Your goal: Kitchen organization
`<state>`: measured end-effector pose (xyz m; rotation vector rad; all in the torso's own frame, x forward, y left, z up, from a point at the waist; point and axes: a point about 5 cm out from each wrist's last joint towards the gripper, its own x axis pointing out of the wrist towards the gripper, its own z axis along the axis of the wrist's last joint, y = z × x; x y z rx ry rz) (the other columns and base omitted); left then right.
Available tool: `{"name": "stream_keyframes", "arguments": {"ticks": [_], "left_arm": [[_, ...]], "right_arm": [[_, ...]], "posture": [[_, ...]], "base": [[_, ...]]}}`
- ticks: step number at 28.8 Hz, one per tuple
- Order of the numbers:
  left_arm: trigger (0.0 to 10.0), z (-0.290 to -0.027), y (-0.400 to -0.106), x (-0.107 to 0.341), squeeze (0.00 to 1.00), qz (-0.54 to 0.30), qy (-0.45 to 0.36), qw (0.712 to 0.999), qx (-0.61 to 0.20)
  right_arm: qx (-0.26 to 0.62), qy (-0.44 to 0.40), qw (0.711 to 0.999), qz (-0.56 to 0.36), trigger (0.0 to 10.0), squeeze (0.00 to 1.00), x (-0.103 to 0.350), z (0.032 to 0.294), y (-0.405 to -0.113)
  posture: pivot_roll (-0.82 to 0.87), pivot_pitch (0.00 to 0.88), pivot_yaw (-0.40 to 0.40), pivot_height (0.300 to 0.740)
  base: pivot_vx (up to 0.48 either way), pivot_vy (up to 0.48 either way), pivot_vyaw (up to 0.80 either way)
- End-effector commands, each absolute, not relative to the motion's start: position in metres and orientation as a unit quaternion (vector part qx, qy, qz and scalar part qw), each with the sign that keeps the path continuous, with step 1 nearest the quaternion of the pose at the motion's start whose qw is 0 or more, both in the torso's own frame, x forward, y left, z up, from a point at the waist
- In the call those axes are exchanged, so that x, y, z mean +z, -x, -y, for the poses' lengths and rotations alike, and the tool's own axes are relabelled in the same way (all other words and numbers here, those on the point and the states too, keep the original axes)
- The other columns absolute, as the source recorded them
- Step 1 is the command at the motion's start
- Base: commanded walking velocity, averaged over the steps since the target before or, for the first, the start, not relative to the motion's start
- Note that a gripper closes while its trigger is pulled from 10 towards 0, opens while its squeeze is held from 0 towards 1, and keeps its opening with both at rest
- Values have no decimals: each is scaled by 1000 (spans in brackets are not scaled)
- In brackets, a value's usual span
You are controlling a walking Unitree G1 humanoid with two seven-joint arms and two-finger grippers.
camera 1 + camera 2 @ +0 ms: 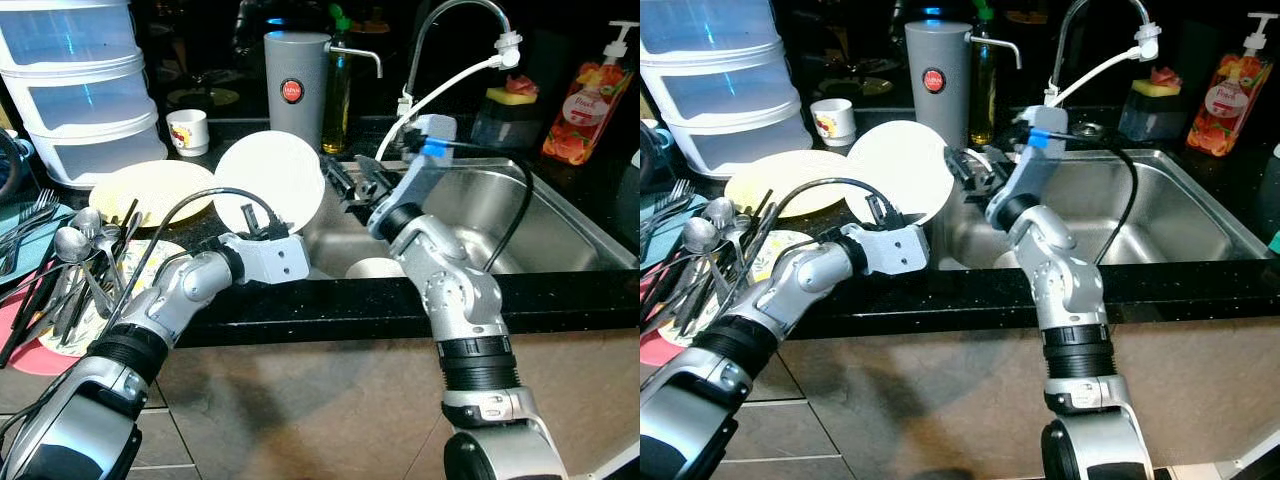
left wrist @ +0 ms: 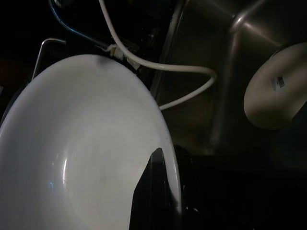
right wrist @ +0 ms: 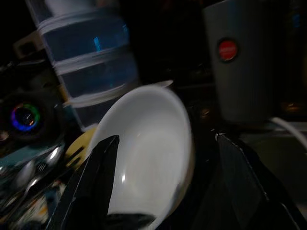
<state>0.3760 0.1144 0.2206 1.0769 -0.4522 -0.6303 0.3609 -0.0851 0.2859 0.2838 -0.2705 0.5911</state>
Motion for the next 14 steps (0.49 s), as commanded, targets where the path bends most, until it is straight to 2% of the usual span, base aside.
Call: {"name": "stream_keyframes", "arguments": {"ticks": [1,5,14], "left_arm": [[0,-109,-375,224,0,224,-497,783,-299],[0,-104,-373,228,0,238,-490,782,-301],[0,-104,-370,232,0,256,-485,780,-302]], "right_arm": [[314,-109,936,117,10000,0,281,78,-357],[303,-79,945,93,10000,0,269,78,-360],[280,-82,953,83,10000,0,266,82,-364]], "posture": [[35,29,20,740],[35,29,20,740],[52,38,23,740]], "base": [[0,0,0],[0,0,0],[0,0,0]]}}
